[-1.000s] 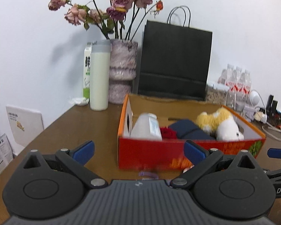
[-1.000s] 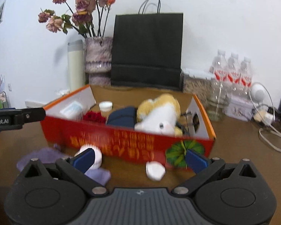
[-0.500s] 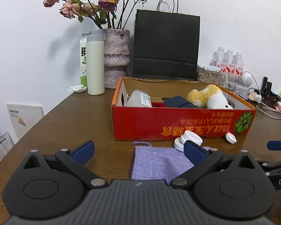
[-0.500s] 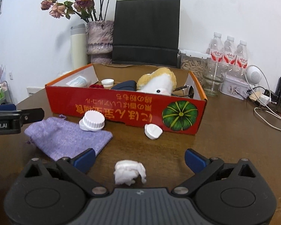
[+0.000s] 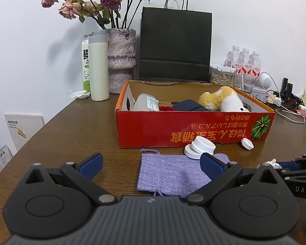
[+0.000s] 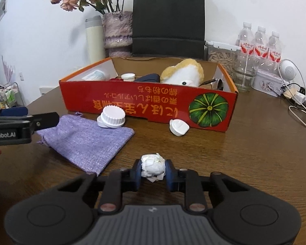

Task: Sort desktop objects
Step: 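Grasp the white tissue with right gripper while left grasps a stacked white cap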

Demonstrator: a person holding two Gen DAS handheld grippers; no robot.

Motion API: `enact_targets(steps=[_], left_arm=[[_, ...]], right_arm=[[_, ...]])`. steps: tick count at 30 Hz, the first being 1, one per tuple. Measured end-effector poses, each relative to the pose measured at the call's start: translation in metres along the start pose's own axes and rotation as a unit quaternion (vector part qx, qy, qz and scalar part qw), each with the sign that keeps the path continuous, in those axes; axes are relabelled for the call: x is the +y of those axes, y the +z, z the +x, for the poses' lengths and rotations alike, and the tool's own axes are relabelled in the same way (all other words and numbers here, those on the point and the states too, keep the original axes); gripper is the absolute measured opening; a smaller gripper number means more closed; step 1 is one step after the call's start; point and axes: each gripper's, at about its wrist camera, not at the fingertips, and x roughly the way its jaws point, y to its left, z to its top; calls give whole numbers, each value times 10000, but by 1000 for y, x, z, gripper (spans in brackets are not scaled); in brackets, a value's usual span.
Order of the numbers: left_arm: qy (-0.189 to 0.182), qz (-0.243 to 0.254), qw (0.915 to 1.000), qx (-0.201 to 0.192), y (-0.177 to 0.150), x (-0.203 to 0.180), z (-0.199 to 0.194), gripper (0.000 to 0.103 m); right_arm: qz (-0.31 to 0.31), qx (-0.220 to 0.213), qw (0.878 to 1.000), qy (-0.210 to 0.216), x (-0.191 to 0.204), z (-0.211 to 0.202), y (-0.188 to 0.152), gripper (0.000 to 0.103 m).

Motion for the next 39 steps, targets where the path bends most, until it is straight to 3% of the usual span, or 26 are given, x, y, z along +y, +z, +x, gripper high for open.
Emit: enact_targets(steps=[8, 15, 19, 24, 29, 35, 39], left_arm=[[3, 145, 9999, -10, 16, -22, 13, 103], [-63, 665, 9977, 62, 24, -67, 40, 103], [-45, 745, 9970, 191, 23, -80, 55, 91], [-109, 821, 9960, 345, 22, -88, 70, 66], [-170, 911, 9948, 420, 20, -92, 76, 52], [-206, 900, 9940, 585, 17, -92, 82, 41], [-245, 875, 9940, 604, 15, -90, 83, 41]], right_arm=[[327, -262, 9991, -73, -18, 2, 13, 21], [395, -491, 9979, -179, -33, 10, 25, 21], [381, -499, 9978, -216, -43, 20, 28, 21], [204, -521, 9981, -244, -49, 28, 31, 21], [134, -509, 9982, -271, -55, 35, 33, 21], [62, -526, 9984, -208, -53, 35, 32, 21], [8, -575, 9981, -207, -49, 33, 31, 21]])
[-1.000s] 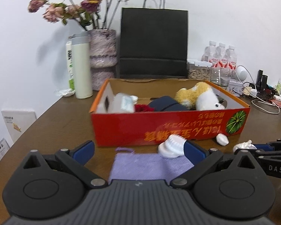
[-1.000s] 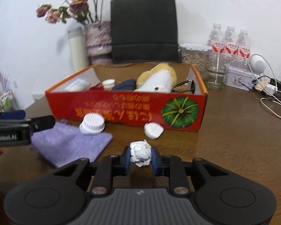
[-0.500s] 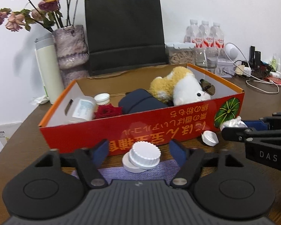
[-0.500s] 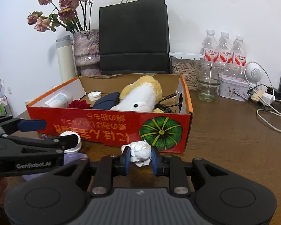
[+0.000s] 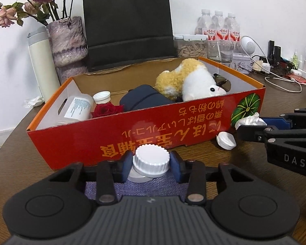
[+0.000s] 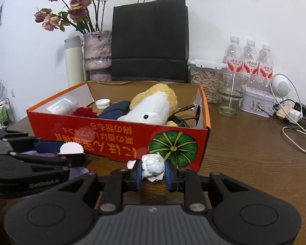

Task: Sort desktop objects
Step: 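Grasp the white tissue with right gripper while left grasps a stacked white cap, then carry the tissue and stacked white caps into the box and open both grippers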

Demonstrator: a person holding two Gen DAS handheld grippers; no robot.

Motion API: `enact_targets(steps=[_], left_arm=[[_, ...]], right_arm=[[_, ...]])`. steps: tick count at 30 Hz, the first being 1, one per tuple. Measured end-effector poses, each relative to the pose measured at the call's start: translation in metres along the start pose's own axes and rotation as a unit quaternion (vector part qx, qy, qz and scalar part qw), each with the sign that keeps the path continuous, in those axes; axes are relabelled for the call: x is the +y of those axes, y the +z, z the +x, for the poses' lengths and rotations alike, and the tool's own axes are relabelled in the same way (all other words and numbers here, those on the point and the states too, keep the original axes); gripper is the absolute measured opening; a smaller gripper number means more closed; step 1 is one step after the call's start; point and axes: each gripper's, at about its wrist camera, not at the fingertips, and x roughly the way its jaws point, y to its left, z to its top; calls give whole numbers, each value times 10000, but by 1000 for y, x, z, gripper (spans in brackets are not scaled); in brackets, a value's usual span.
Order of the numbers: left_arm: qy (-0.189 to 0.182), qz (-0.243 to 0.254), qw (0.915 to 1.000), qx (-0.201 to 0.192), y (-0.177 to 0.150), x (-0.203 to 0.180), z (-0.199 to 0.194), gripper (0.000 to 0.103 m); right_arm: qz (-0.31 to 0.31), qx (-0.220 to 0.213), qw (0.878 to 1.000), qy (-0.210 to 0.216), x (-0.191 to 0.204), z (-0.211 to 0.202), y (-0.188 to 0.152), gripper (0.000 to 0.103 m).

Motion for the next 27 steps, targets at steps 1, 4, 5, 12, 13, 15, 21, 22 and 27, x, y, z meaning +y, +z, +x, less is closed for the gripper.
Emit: enact_targets(steps=[1, 4, 5, 12, 13, 15, 21, 22, 27], left_arm=[[-22, -5, 10000, 4, 0, 0, 0, 40], [-17, -7, 10000, -28, -1, 0, -1, 40], [-11, -2, 10000, -54, -1, 0, -2, 40], [-54, 22, 9996, -288, -2, -1, -17, 40], [-45, 33, 9994, -343, -2, -2, -21, 40], [-54, 18, 9989, -461, -2, -1, -30, 40], [-140, -451, 9946, -920, 7, 13, -57, 40], [-148, -527, 9935, -998, 10, 17, -61, 40], [-94, -764, 9887, -1284, 29, 31, -75, 40]], right_arm=[[2, 0, 10000, 0, 1, 0, 0, 21], [-1, -12, 10000, -4, 2, -2, 0, 21], [-3, -21, 10000, -3, 3, -3, -1, 21], [-90, -143, 9999, 1, 13, -14, -5, 21], [-119, -172, 9998, 3, 15, -15, -5, 21], [-146, -215, 9997, 20, 19, -19, -6, 21], [12, -426, 9990, 133, 30, -32, -1, 21], [47, -463, 9988, 150, 33, -33, 2, 21], [276, -688, 9969, 277, 45, -34, 21, 21]])
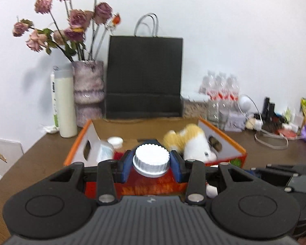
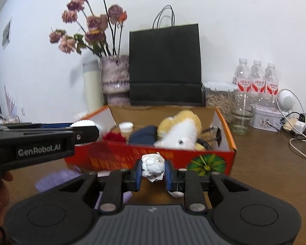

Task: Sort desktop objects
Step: 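Carry the tissue and stacked white caps into the box and open both grippers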

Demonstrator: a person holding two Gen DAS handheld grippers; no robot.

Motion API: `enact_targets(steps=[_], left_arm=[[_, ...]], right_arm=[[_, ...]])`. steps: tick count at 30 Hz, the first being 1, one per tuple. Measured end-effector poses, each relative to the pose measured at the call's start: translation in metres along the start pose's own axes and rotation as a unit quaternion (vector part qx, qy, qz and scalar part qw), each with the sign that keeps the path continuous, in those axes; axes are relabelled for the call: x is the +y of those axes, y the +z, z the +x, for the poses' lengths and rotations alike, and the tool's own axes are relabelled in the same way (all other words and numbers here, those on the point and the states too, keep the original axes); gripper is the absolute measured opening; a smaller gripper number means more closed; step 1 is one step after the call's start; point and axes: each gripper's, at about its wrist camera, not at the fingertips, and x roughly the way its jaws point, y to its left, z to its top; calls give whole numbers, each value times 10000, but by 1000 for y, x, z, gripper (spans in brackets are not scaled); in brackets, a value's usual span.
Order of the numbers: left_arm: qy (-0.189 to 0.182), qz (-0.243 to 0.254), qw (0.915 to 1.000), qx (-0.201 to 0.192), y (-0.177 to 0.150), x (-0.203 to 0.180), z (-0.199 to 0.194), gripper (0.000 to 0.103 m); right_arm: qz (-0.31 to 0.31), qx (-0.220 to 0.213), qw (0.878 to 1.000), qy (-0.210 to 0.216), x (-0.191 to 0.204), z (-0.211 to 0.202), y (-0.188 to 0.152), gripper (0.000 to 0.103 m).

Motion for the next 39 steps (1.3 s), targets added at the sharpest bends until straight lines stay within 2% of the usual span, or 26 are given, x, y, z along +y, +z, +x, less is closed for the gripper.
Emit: enact_targets(steps=[8, 13, 19, 28, 33, 39], left_arm=[[22, -330, 9993, -148, 25, 20, 22, 40], [30, -402, 9991, -139, 30, 31, 45, 40], [65, -199, 9997, -150, 32, 34, 71, 40], [42, 189, 9998, -5, 26, 30, 102, 40], [19, 340, 9992, 218, 17, 27, 112, 40], [9, 434, 9990, 102, 15, 24, 105, 41]], right_arm=[[114, -374, 9992, 51, 20, 26, 32, 21], [232, -284, 9993, -53, 13, 60, 41, 21], [116, -103, 9997, -193, 1, 94, 41, 21], [-227, 217, 9992, -254, -7, 125, 39, 21], [-322, 234, 9988, -299, -7, 126, 35, 21], [-419, 150, 9985, -331, -3, 120, 33, 23]])
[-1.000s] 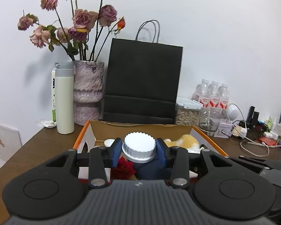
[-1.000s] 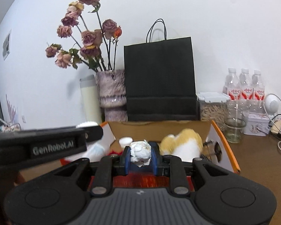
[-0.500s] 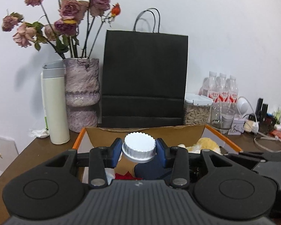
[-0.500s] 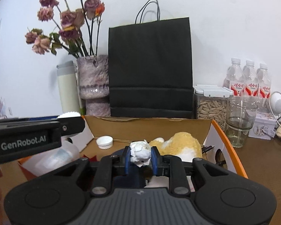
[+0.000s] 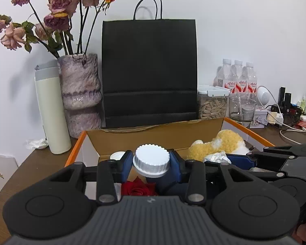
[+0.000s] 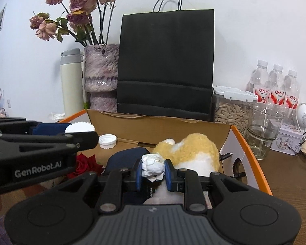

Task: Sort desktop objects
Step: 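Carry the tissue and stacked white caps into the box and open both grippers, then move both grippers back out of the box toward the remaining white caps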

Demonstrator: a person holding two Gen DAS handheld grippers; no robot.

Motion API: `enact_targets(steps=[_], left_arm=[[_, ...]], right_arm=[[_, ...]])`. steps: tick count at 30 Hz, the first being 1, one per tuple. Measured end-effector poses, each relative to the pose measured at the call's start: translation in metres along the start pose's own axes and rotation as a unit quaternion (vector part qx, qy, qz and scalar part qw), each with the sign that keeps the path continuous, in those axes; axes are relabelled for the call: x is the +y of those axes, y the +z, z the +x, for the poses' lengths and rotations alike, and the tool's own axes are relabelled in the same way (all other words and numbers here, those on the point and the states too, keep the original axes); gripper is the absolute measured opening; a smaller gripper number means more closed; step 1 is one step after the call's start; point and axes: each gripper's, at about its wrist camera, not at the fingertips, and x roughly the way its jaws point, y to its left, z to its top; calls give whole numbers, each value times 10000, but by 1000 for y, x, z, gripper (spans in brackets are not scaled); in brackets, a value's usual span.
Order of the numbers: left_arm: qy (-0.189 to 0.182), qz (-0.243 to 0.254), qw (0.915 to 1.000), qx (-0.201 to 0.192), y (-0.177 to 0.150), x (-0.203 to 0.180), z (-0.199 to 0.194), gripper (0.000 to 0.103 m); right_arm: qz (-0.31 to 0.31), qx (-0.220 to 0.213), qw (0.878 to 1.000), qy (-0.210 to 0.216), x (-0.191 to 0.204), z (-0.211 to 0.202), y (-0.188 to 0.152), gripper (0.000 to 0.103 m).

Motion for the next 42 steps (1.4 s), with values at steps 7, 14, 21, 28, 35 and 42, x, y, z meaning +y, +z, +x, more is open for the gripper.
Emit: enact_targets(steps=[7, 14, 21, 28, 35, 42], left_arm=[[70, -41, 9999, -145, 0, 1, -4, 59], [92, -99, 9981, -602, 2, 1, -16, 103], [165, -61, 9975, -687, -1, -4, -16, 103], [149, -220, 9973, -679, -1, 0, -20, 103], [111, -278, 9971, -699, -5, 2, -34, 103], [149, -349, 9974, -617, -14, 7, -58, 103]], right_arm=[[-98, -276, 9995, -116, 3, -10, 1, 48], [-152, -528, 9982, -221, 5, -17, 2, 94], [-121, -499, 9982, -314, 3, -15, 2, 103], [-72, -559, 9976, -393, 2, -18, 0, 103], [-181, -597, 9969, -471, 6, -29, -7, 103], [-75, -554, 9963, -654, -2, -54, -19, 103]])
